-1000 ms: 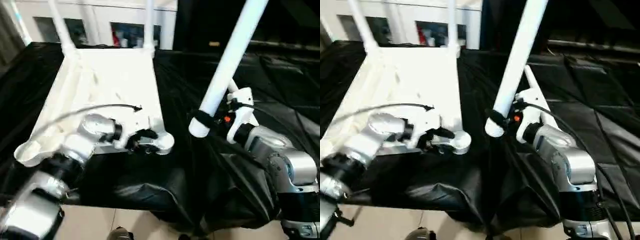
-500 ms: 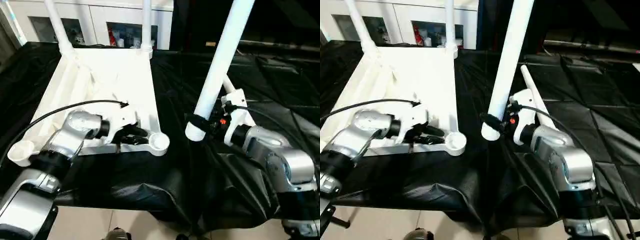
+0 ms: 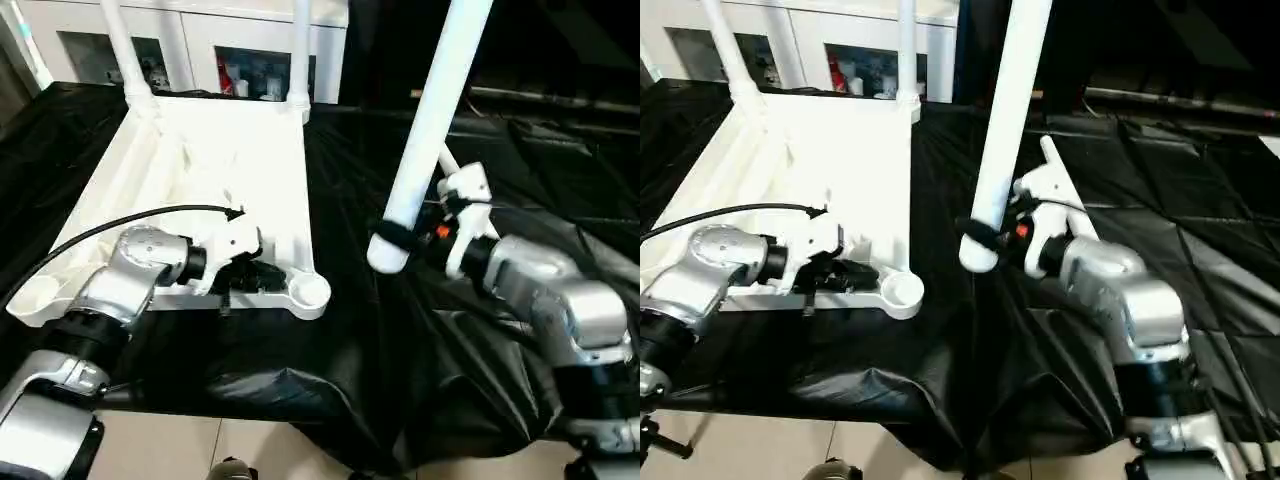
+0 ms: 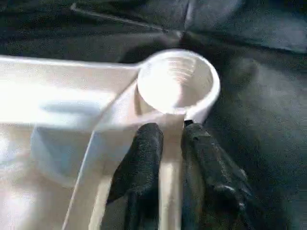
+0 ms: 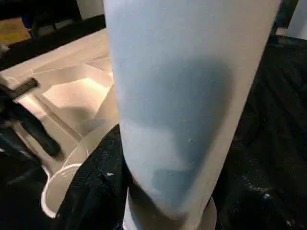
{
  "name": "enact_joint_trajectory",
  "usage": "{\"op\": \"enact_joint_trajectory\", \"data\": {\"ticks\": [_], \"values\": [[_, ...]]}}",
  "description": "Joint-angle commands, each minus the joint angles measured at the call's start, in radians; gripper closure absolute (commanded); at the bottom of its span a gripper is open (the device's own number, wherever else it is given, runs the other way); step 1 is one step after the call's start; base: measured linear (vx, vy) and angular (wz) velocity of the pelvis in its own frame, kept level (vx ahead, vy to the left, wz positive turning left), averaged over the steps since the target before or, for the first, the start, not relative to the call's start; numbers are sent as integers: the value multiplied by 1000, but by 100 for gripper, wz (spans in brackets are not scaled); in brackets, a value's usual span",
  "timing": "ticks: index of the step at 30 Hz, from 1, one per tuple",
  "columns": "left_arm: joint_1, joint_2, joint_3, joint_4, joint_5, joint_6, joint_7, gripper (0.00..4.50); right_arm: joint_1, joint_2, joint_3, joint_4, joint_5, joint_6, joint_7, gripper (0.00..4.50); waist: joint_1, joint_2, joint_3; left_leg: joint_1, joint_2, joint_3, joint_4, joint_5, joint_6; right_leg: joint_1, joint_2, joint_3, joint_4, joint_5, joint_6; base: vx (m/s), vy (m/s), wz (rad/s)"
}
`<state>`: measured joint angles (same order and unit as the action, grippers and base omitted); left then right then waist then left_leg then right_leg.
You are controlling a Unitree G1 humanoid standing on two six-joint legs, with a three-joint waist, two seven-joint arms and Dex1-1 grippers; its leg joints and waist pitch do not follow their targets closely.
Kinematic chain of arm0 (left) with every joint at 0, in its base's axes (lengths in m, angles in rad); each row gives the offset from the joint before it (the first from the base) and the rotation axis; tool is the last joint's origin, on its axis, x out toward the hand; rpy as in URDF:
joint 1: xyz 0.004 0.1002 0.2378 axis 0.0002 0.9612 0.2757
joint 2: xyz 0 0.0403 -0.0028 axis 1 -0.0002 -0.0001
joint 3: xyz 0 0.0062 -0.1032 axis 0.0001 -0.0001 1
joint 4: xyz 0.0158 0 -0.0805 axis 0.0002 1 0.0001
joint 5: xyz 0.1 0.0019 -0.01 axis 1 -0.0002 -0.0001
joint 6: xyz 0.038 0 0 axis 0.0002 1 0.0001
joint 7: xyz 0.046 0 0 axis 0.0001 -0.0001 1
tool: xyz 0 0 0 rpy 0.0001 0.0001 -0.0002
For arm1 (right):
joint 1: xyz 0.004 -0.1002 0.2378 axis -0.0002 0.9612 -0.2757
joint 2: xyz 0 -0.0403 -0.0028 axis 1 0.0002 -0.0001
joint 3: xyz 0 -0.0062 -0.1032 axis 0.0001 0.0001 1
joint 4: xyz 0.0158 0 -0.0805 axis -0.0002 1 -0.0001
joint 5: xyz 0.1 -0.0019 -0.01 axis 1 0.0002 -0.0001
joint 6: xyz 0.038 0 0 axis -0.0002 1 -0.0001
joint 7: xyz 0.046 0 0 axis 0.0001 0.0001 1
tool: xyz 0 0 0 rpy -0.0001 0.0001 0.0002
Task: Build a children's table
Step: Insert table leg to table base
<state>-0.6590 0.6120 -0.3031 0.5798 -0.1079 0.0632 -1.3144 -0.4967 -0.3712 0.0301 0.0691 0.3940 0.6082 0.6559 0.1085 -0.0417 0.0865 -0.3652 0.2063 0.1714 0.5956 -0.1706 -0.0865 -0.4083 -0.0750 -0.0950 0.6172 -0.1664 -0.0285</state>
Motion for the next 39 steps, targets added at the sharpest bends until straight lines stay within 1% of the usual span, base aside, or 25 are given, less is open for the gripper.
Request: {"op": "enact_joint_trajectory", "data": {"ticks": [1,3,4,6,7,8,10,11,12,13,14,15,16,17,20,21,23,24,28,29,30,32,34,37,39], "values": [[-6,12,7,-20,-2,1,-24,322,-17,-3,1,3,-5,-22,8,259,10,17,-92,14,26,-5,-70,-176,-30,60,-79,59,-58,-181,-183,0,0,0],[-7,23,1,-20,5,8,-37,288,-17,-1,1,2,-1,-25,13,259,15,17,-92,16,27,-5,-71,-177,-32,59,-80,59,-56,-172,-189,0,0,0],[-9,47,-14,-13,23,16,-65,286,-13,7,-3,-6,4,-20,6,259,18,29,-90,18,27,-6,-71,-186,-36,55,-78,60,-57,-164,-191,0,0,0],[-15,57,-17,0,41,0,-64,274,-8,11,-3,-18,8,-15,2,259,22,24,-90,18,27,-6,-73,-197,-40,57,-77,60,-57,-157,-192,0,0,0],[-16,56,-17,5,46,-8,-57,259,-6,11,-3,-19,8,-15,3,259,25,25,-90,18,27,-7,-73,-203,-44,58,-78,59,-55,-161,-192,0,0,0],[-23,51,-23,34,77,-53,-21,247,6,13,-2,-22,8,-20,10,259,28,18,-87,17,26,-7,-74,-207,-41,58,-78,59,-59,-173,-187,0,0,0],[-34,23,-24,91,99,-96,19,240,24,19,5,-17,1,-30,13,259,37,20,-87,19,26,-6,-73,-213,-42,56,-81,61,-60,-193,-174,0,0,0],[-36,14,-21,103,98,-101,24,240,28,21,8,-16,0,-30,12,259,39,24,-86,19,27,-8,-74,-214,-44,56,-82,61,-60,-194,-173,0,0,0],[-39,9,-20,111,97,-103,27,240,29,23,8,-18,1,-29,12,259,41,21,-87,18,27,-8,-74,-213,-46,57,-82,60,-59,-190,-171,0,0,0],[-43,0,-17,122,95,-108,31,240,30,26,9,-21,3,-27,11,259,41,24,-88,16,28,-9,-75,-210,-48,57,-82,60,-57,-175,-175,0,0,0],[-53,-16,-6,139,83,-109,35,240,29,30,8,-23,6,-24,9,259,41,23,-89,16,28,-9,-75,-209,-48,57,-82,60,-57,-168,-178,0,0,0],[-61,-29,3,148,67,-98,25,240,30,32,7,-25,6,-22,8,259,40,26,-86,15,27,-9,-75,-217,-50,56,-81,60,-57,-163,-182,0,0,0],[-61,-30,4,150,66,-97,23,240,30,32,7,-25,6,-22,7,259,40,24,-86,16,26,-8,-75,-222,-49,56,-81,60,-59,-169,-183,0,0,0],[-74,-45,14,169,53,-88,4,240,31,34,7,-26,6,-21,6,259,42,26,-85,17,26,-9,-75,-228,-50,56,-83,60,-61,-180,-185,0,0,0],[-85,-57,15,206,59,-102,-14,240,39,35,10,-30,3,-22,6,259,41,27,-84,15,26,-10,-75,-233,-50,58,-83,60,-62,-185,-182,0,0,0],[-90,-60,16,219,62,-108,-14,267,41,35,9,-32,3,-21,5,259,41,29,-84,15,26,-11,-76,-233,-49,60,-84,60,-61,-189,-180,0,0,0],[-97,-66,17,234,64,-112,-16,267,45,33,7,-37,5,-19,5,259,38,30,-84,15,26,-12,-76,-229,-49,59,-83,59,-60,-180,-182,0,0,0],[-100,-68,18,239,64,-113,-16,267,46,33,7,-38,5,-18,5,259,38,29,-83,15,27,-11,-75,-231,-48,59,-82,60,-61,-174,-184,0,0,0],[-111,-69,6,262,73,-117,-45,310,50,29,4,-42,2,-16,6,259,39,35,-82,17,27,-12,-76,-243,-48,58,-83,59,-63,-183,-188,0,0,0],[-113,-68,2,269,79,-119,-51,313,50,28,4,-43,2,-15,6,259,38,34,-82,17,28,-12,-76,-248,-51,59,-83,59,-63,-179,-193,0,0,0],[-113,-66,-2,277,89,-122,-56,324,51,27,4,-44,2,-14,6,259,39,38,-82,18,28,-13,-76,-251,-51,57,-83,59,-63,-179,-194,0,0,0],[-114,-67,-1,284,94,-128,-58,349,52,27,5,-45,1,-15,6,259,38,34,-82,18,28,-12,-76,-252,-50,59,-82,59,-62,-173,-195,0,0,0],[-115,-70,3,295,97,-141,-56,353,54,27,4,-47,2,-13,5,259,39,35,-83,16,27,-12,-76,-243,-47,60,-83,59,-61,-166,-196,0,0,0],[-119,-72,6,307,101,-150,-59,393,55,27,3,-50,2,-12,4,259,39,35,-82,17,29,-13,-77,-250,-48,60,-84,59,-62,-175,-198,0,0,0],[-119,-72,4,308,103,-150,-60,402,55,27,4,-50,2,-12,4,259,39,35,-81,18,29,-13,-77,-254,-47,59,-84,59,-64,-186,-197,0,0,0]]}}
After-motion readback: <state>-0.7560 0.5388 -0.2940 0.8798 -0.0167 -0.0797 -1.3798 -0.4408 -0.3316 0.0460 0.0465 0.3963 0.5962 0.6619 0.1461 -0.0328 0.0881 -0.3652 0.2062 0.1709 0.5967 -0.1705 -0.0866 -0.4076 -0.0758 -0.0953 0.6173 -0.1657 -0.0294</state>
